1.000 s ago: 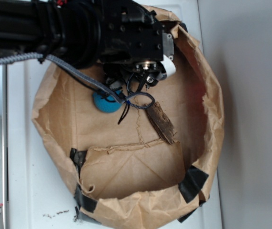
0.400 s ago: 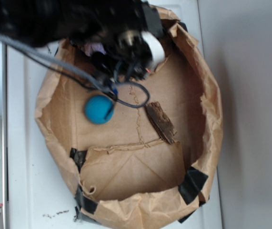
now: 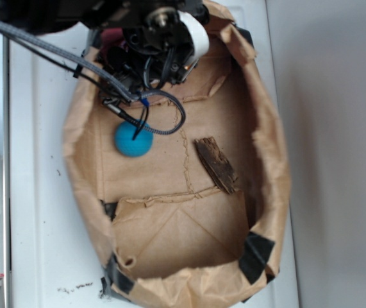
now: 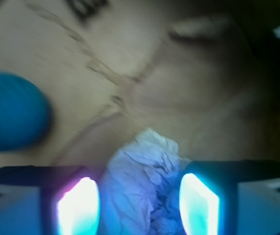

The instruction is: Grab the white paper.

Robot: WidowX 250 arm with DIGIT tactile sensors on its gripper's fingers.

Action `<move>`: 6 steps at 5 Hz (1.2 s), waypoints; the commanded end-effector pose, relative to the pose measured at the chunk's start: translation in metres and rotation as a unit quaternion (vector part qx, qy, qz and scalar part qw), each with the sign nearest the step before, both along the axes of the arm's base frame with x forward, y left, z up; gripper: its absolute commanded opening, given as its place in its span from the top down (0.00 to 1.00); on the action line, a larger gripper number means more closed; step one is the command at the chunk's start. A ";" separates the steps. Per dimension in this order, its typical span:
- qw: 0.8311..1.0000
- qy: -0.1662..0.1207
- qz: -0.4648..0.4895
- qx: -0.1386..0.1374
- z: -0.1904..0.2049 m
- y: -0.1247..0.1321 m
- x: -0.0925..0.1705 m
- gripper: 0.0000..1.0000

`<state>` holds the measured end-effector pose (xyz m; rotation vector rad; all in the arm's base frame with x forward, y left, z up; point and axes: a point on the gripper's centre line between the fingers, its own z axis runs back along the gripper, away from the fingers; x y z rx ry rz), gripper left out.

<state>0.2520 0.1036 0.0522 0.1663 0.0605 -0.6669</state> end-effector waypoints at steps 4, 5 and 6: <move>0.993 0.029 0.019 0.111 -0.027 -0.005 0.008 1.00; 0.993 0.026 0.013 0.110 -0.026 -0.006 0.008 1.00; 0.995 0.020 0.008 0.098 -0.019 -0.005 0.007 1.00</move>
